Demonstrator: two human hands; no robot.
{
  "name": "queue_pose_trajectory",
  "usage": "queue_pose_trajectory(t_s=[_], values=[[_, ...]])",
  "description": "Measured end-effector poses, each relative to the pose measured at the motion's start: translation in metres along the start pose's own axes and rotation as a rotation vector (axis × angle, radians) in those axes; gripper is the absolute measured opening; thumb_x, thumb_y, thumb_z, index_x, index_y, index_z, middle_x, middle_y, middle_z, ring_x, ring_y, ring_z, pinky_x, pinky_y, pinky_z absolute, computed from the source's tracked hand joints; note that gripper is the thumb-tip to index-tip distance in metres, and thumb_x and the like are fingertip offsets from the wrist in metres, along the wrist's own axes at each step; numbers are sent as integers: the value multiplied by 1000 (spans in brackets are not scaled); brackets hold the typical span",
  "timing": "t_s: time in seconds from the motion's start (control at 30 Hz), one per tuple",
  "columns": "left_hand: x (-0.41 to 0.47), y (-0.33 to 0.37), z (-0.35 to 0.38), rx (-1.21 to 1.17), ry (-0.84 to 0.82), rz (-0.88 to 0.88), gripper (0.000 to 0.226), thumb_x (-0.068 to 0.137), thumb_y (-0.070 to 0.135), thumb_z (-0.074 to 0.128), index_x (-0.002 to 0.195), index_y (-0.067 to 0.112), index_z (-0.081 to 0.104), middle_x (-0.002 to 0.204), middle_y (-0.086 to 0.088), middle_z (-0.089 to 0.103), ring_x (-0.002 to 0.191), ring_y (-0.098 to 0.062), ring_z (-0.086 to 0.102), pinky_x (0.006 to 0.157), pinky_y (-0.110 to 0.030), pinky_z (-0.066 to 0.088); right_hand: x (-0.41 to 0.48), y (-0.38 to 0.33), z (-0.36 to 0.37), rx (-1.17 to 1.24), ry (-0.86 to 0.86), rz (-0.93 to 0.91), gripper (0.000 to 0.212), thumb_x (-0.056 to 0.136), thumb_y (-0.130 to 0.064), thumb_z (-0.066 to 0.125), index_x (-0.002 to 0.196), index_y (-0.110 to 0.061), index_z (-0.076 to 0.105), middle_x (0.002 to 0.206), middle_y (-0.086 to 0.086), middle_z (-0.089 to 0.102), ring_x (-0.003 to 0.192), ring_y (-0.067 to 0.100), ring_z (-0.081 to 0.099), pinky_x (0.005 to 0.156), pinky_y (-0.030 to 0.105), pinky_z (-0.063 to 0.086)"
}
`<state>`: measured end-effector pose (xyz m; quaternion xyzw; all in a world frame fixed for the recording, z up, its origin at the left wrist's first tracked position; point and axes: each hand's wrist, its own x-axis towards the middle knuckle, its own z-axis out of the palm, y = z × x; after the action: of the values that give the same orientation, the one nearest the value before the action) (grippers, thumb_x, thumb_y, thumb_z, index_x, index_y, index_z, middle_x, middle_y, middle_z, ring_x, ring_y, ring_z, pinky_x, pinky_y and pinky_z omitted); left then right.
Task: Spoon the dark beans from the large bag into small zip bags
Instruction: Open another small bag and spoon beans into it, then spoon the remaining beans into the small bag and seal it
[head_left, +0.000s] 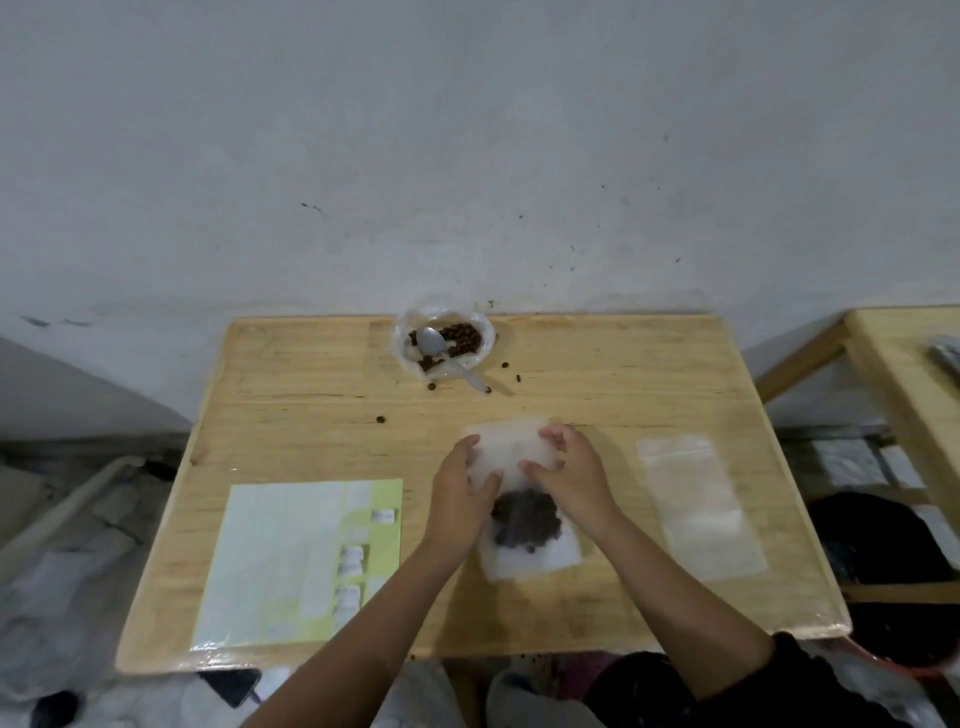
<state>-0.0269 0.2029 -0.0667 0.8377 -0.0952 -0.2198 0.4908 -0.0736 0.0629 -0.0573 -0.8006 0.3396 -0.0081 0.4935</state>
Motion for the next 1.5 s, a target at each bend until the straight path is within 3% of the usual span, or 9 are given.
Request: queue_pose_trajectory(t_s=[0.3,0.6,0.7,0.83,0.93,1.1,1.27,1.37,1.5], values=[[12,0,0,325,-26,79,54,90,26,58,138,11,38,150,-13,21,139,-27,17,110,-34,22,1,10,-8,-197,-73,-106,48,82,-22,69,127,-15,51,140,3,41,132,17,36,101,18,25],[24,68,76,376,-254,450,48,95,36,48,137,15,38,143,-2,30,134,-19,28,105,-26,29,-9,60,-117,-186,227,51,35,87,-16,63,121,-15,55,126,3,52,116,18,51,94,24,39],[14,74,119,454,-410,447,53,96,35,45,142,14,29,147,-4,26,134,-20,28,107,-28,30,-23,88,-145,-233,274,124,38,86,-13,62,123,-11,54,127,7,50,118,21,49,95,21,35],[3,68,158,689,-560,389,67,97,36,41,149,11,7,157,-9,3,144,-26,5,117,-37,17,-39,115,-156,-313,270,125,38,87,-7,54,125,-1,52,127,15,50,120,30,48,99,26,34],[0,63,174,814,-562,399,72,97,41,37,149,10,-2,157,-11,-9,145,-27,-8,119,-37,7,-39,119,-153,-331,209,145,42,92,-13,51,133,-6,44,132,10,47,125,26,43,103,26,32],[3,56,184,903,-538,429,77,93,46,42,148,9,2,157,-10,-5,145,-25,-5,119,-36,7,-24,126,-151,-221,230,240,50,85,-18,57,133,-15,44,128,8,48,120,25,43,98,32,36],[1,58,182,829,-492,475,76,86,43,54,144,13,16,154,-8,10,143,-24,6,117,-34,11,-20,128,-156,5,352,246,36,83,-5,61,117,-13,52,106,4,45,90,18,51,75,18,40],[3,67,179,812,-516,491,86,83,42,62,145,13,10,155,-8,4,144,-26,1,117,-35,5,-18,124,-162,65,329,219,30,85,0,59,111,-15,58,105,3,53,76,6,52,64,5,41],[17,95,164,773,-561,497,94,84,44,62,148,13,1,157,-7,-4,144,-25,-4,117,-37,3,-14,103,-175,119,219,93,34,83,6,57,102,-22,62,105,-1,62,95,11,57,72,1,41]])
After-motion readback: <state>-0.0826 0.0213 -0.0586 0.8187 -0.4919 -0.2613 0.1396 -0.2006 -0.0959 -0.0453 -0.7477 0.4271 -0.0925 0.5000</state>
